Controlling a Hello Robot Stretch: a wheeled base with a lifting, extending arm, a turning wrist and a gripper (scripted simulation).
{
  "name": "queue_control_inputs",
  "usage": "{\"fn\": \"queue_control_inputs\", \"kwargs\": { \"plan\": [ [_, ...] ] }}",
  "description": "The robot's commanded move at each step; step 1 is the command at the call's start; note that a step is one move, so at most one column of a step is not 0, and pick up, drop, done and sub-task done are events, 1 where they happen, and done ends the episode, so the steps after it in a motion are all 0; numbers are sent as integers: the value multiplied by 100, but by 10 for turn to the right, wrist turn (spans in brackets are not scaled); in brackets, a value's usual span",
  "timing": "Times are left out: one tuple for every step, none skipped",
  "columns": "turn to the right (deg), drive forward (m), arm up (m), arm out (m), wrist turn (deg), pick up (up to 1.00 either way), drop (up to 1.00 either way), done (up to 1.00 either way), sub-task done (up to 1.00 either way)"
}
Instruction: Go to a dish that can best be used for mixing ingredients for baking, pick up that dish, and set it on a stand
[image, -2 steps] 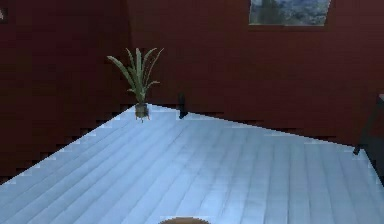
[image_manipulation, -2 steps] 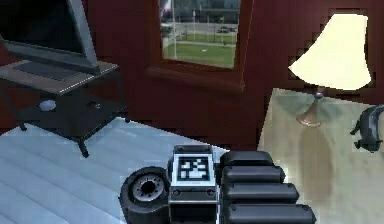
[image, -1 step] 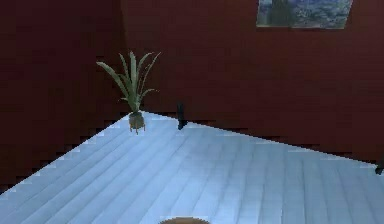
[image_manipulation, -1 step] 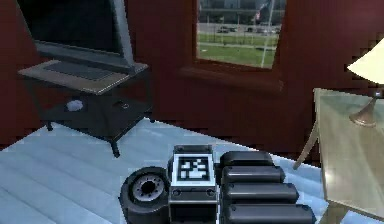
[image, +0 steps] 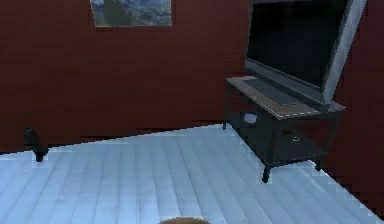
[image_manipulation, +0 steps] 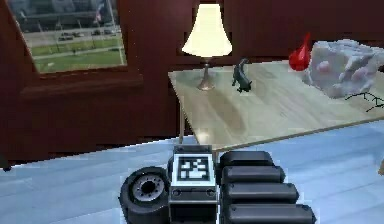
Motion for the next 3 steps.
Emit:
{"fn": "queue_control_inputs", "kwargs": {
  "plan": [
    [0,100,0,0,0,0,0,0,0],
    [0,70,0,0,0,0,0,0,0],
    [-450,0,0,0,0,0,0,0,0]
  ]
}}
